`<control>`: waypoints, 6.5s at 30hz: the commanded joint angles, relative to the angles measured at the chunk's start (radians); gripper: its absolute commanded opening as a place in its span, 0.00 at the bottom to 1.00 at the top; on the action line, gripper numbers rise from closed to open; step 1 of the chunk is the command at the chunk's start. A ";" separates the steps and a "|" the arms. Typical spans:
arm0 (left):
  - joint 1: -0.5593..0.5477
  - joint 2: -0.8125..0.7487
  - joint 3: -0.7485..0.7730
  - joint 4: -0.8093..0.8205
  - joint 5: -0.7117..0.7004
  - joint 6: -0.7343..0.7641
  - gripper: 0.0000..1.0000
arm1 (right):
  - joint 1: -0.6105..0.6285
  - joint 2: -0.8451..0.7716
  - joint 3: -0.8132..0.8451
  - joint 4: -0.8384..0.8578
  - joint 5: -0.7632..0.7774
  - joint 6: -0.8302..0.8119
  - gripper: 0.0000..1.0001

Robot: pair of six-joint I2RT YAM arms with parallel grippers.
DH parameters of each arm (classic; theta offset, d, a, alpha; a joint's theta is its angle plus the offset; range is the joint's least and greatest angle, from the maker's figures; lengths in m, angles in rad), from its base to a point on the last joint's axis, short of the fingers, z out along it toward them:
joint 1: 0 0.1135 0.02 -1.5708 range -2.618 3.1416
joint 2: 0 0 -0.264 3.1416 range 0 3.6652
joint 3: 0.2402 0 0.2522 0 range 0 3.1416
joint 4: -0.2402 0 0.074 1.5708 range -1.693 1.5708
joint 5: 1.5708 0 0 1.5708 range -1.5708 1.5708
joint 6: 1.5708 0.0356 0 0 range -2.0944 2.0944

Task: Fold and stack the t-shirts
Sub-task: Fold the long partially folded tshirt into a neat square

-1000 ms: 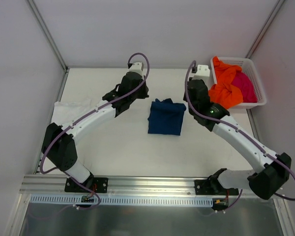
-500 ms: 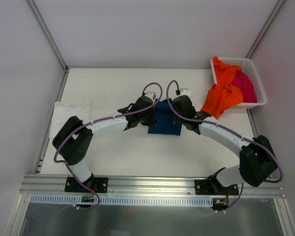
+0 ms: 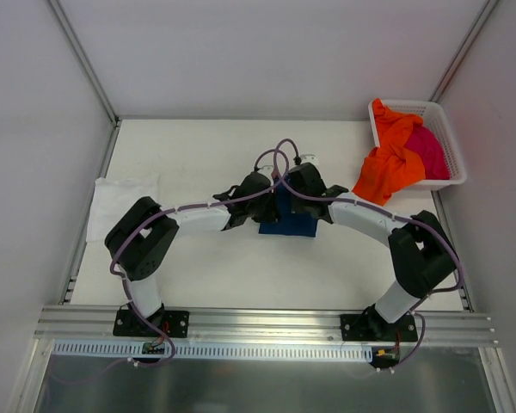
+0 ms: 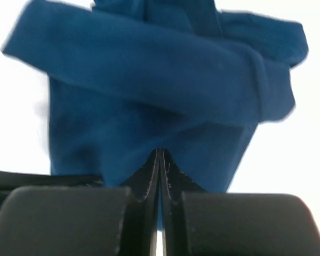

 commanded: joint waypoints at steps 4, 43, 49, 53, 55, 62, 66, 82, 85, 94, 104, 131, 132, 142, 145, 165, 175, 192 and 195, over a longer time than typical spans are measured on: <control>-0.004 0.051 0.023 0.053 0.019 -0.011 0.00 | -0.003 0.077 0.126 0.029 -0.001 -0.013 0.00; -0.004 0.020 -0.182 0.133 0.017 -0.069 0.00 | -0.201 0.300 0.587 -0.165 0.016 -0.148 0.00; -0.004 0.008 -0.185 0.131 0.017 -0.067 0.00 | -0.187 0.057 0.432 -0.158 -0.040 -0.141 0.01; -0.002 -0.001 -0.190 0.129 0.017 -0.063 0.00 | -0.184 -0.006 0.327 -0.148 -0.090 -0.118 0.01; -0.004 -0.008 -0.191 0.125 0.016 -0.063 0.00 | -0.182 -0.005 0.309 -0.146 -0.121 -0.099 0.01; -0.004 -0.029 -0.199 0.116 0.010 -0.061 0.00 | -0.175 0.089 0.237 -0.097 -0.188 -0.049 0.00; -0.004 -0.034 -0.199 0.108 0.004 -0.052 0.00 | -0.167 0.115 0.201 -0.074 -0.178 -0.029 0.01; -0.004 -0.081 -0.245 0.099 0.005 -0.050 0.00 | -0.155 0.204 0.256 -0.299 0.094 -0.027 0.00; -0.004 -0.123 -0.283 0.093 -0.009 -0.054 0.00 | -0.155 0.206 0.275 -0.333 0.138 -0.033 0.00; -0.004 -0.242 -0.363 0.060 -0.030 -0.054 0.00 | -0.156 0.218 0.345 -0.399 0.239 -0.078 0.01; -0.002 -0.350 -0.366 0.047 -0.058 -0.023 0.00 | -0.153 0.062 0.286 -0.349 0.177 -0.089 0.01; 0.125 0.135 0.220 0.063 0.073 0.100 0.00 | -0.152 0.093 0.180 -0.042 -0.262 0.008 0.00; 0.130 0.141 0.230 0.063 0.073 0.101 0.00 | -0.152 0.104 0.181 -0.042 -0.261 0.005 0.01; 0.170 0.252 0.326 0.056 0.099 0.108 0.00 | -0.156 0.166 0.209 -0.051 -0.238 -0.023 0.01; 0.179 0.271 0.345 0.056 0.109 0.108 0.00 | -0.162 0.179 0.224 -0.051 -0.231 -0.027 0.00; 0.233 0.344 0.378 0.024 0.157 0.095 0.00 | -0.207 0.330 0.352 -0.123 -0.199 -0.044 0.01; 0.269 0.382 0.401 -0.055 0.137 0.051 0.00 | -0.259 0.298 0.313 -0.177 -0.175 -0.047 0.00; 0.323 0.270 0.353 -0.075 0.131 0.029 0.00 | -0.279 0.278 0.281 -0.198 -0.199 -0.056 0.01; 0.323 0.235 0.385 -0.055 0.279 0.028 0.00 | -0.277 0.279 0.278 -0.191 -0.205 -0.050 0.00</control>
